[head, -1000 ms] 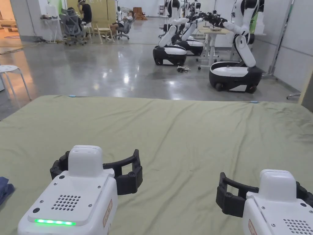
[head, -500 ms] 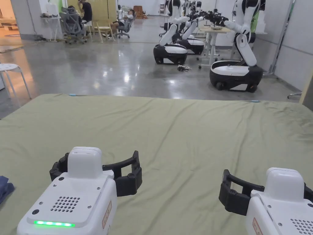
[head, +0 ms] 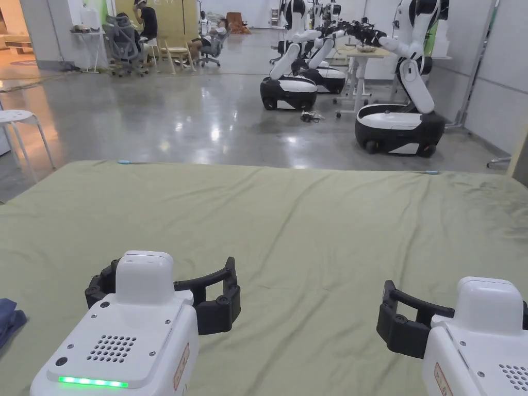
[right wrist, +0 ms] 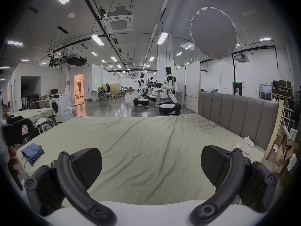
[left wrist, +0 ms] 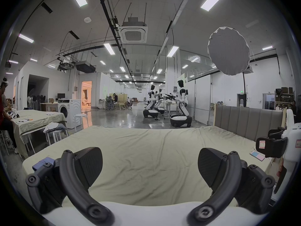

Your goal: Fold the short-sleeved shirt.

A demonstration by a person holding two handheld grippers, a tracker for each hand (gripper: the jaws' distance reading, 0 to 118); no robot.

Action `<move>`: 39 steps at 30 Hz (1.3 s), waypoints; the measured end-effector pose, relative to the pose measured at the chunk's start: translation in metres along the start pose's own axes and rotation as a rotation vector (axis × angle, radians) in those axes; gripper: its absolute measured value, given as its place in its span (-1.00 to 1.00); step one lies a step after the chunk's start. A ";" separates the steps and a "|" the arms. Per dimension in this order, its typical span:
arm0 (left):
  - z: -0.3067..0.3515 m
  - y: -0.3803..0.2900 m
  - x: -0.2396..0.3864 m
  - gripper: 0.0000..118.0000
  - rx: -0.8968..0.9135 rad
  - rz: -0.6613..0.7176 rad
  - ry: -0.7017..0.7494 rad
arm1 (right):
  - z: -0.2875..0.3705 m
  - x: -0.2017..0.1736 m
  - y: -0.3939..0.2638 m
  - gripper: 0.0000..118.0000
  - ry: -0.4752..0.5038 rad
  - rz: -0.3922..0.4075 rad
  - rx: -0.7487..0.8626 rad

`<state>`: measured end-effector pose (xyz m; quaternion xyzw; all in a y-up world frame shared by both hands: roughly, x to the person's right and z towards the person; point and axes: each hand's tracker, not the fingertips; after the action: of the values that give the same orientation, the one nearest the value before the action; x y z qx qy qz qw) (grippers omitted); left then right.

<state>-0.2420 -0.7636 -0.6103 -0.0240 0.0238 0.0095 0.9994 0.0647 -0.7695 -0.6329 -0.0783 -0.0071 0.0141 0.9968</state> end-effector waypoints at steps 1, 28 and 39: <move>0.000 0.000 0.000 0.94 0.001 -0.001 0.000 | 0.000 0.000 0.000 1.00 0.000 -0.001 -0.001; 0.006 0.008 0.005 0.94 0.014 -0.006 -0.021 | 0.013 -0.007 0.007 1.00 0.009 0.008 0.021; 0.006 0.007 0.002 0.94 0.012 0.004 -0.018 | 0.007 -0.009 0.009 1.00 -0.036 0.027 0.020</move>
<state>-0.2399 -0.7559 -0.6048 -0.0181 0.0147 0.0117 0.9997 0.0556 -0.7602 -0.6273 -0.0679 -0.0237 0.0289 0.9970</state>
